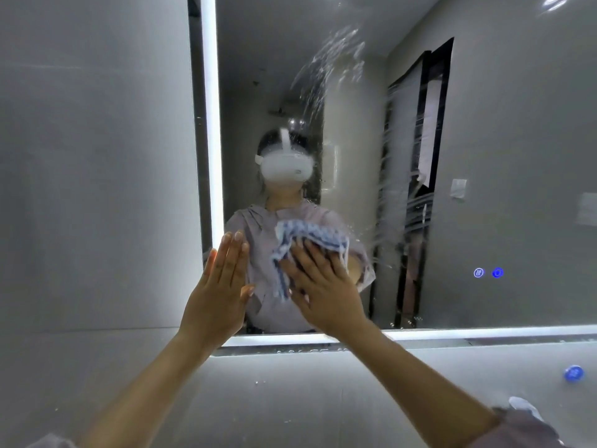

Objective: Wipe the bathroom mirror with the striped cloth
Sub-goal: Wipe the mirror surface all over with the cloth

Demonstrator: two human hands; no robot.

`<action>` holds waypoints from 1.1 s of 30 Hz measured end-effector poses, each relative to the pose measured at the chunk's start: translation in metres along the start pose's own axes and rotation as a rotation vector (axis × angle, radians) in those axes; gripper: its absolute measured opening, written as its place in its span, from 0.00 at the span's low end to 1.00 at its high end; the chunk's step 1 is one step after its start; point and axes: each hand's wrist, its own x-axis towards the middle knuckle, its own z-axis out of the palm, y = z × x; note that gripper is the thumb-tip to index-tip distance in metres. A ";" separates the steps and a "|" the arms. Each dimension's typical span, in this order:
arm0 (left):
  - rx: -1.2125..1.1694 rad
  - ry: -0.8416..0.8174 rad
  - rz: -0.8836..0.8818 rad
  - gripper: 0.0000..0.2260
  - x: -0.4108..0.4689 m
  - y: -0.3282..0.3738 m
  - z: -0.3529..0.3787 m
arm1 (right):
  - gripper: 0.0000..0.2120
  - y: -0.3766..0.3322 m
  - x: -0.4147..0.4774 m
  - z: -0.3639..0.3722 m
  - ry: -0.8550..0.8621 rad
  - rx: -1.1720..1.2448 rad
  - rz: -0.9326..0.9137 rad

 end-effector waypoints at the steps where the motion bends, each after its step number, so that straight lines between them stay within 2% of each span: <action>1: -0.003 -0.001 0.001 0.28 0.001 0.000 -0.001 | 0.26 0.008 0.020 -0.008 0.016 -0.013 0.018; 4: 0.009 -0.006 0.002 0.29 0.001 -0.002 -0.001 | 0.27 0.029 0.069 -0.033 0.065 -0.024 0.065; 7: 0.019 -0.004 0.001 0.29 0.001 -0.003 0.000 | 0.27 0.032 0.081 -0.042 0.114 -0.013 0.070; 18: 0.077 -0.018 0.008 0.30 0.001 -0.004 0.000 | 0.25 0.010 -0.007 -0.011 -0.040 -0.042 -0.126; 25: 0.114 -0.011 0.017 0.31 0.000 -0.003 -0.003 | 0.26 0.026 0.074 -0.040 0.002 -0.066 -0.120; 29: 0.128 -0.004 0.014 0.31 -0.001 -0.003 -0.001 | 0.26 0.043 0.138 -0.067 0.129 -0.059 -0.038; 33: 0.131 0.004 0.010 0.30 0.001 -0.004 0.001 | 0.26 0.046 0.152 -0.068 0.212 -0.064 0.015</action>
